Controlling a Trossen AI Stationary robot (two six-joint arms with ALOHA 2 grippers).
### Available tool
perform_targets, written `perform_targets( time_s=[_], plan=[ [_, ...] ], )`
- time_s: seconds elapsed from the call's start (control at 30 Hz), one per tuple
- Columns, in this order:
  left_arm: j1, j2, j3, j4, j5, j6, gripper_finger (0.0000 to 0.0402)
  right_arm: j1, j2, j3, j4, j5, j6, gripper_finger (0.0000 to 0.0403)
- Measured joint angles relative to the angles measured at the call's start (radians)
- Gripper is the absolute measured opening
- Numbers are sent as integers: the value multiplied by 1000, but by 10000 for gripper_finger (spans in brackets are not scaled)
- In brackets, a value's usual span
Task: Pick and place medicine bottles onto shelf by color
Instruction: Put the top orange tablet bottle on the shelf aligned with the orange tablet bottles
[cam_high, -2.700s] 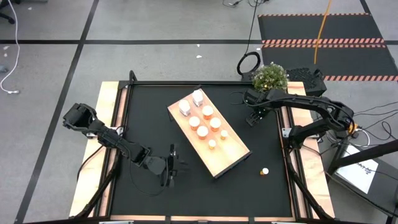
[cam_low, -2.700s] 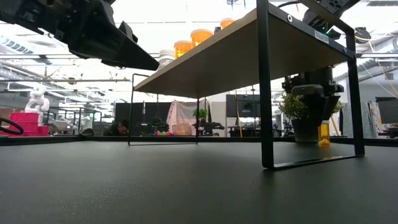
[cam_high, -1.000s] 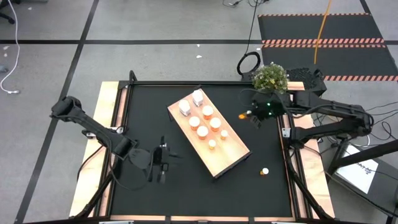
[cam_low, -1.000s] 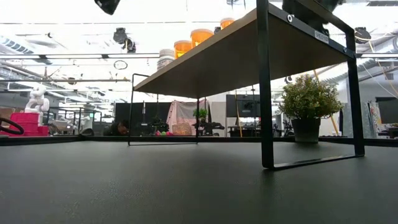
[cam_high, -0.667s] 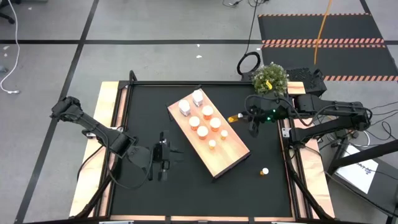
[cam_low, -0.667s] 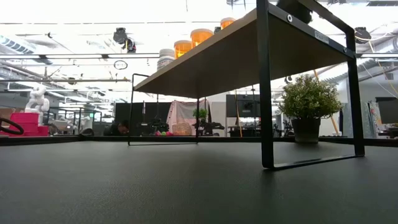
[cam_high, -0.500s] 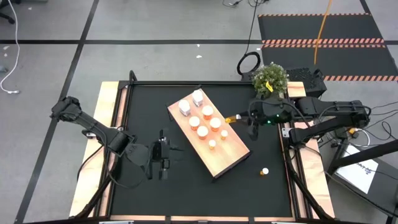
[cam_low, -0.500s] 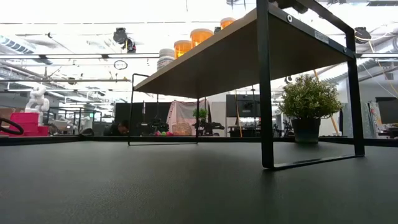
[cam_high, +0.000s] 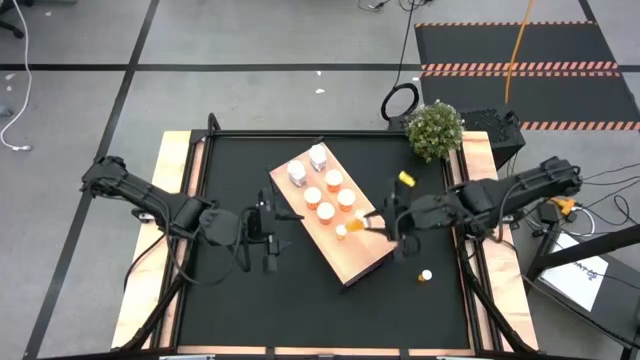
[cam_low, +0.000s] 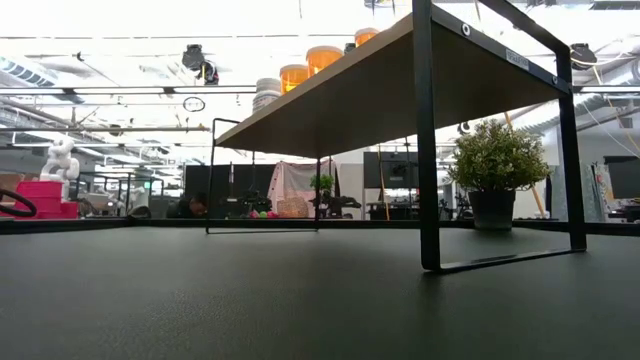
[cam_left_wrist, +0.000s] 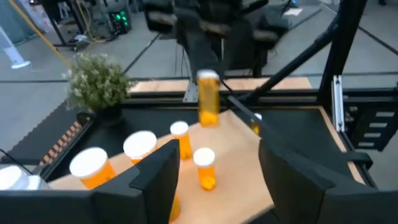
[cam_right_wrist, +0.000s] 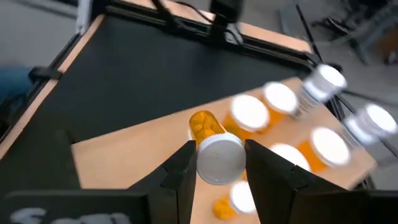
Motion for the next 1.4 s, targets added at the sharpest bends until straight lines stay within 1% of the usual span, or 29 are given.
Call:
perform_targets(
  time_s=[0.13, 0.23, 0.3, 0.4, 0.5, 0.57, 0.67, 0.73, 0.87, 1.13, 1.3, 1.4],
  plan=[
    [5, 18, 38, 9, -1, 26, 245, 40, 36, 0, 29, 2, -63, 118],
    [6, 60, 73, 6, 1, 43, 260, 62, 53, -1, 46, 5, -98, 118],
    [10, 105, 112, 11, 7, 57, 268, 76, 55, -1, 63, 26, -122, 118],
    [12, 180, 177, -12, 15, 72, 273, 95, 53, -1, 76, 55, -140, 118],
    [12, 248, 247, -49, 41, 83, 273, 114, 54, -1, 69, 55, -152, 118],
    [12, 286, 292, -78, 68, 74, 273, 129, 54, -1, 66, 55, -150, 118],
    [12, 327, 328, -107, 115, 47, 273, 145, 54, -1, 52, 55, -145, 118],
    [13, 353, 340, -104, 129, 38, 273, 153, 54, -1, 48, 61, -145, 118],
    [28, 389, 356, -80, 126, 44, 273, 164, 54, -1, 50, 104, -152, 118],
    [83, 412, 357, -64, 123, 29, 273, 164, 54, -1, 83, 104, -184, 118],
    [83, 427, 357, -60, 133, 28, 273, 164, 54, -1, 87, 104, -205, 118],
    [84, 433, 357, -57, 160, 29, 273, 164, 54, -1, 94, 104, -221, 118]
  ],
)
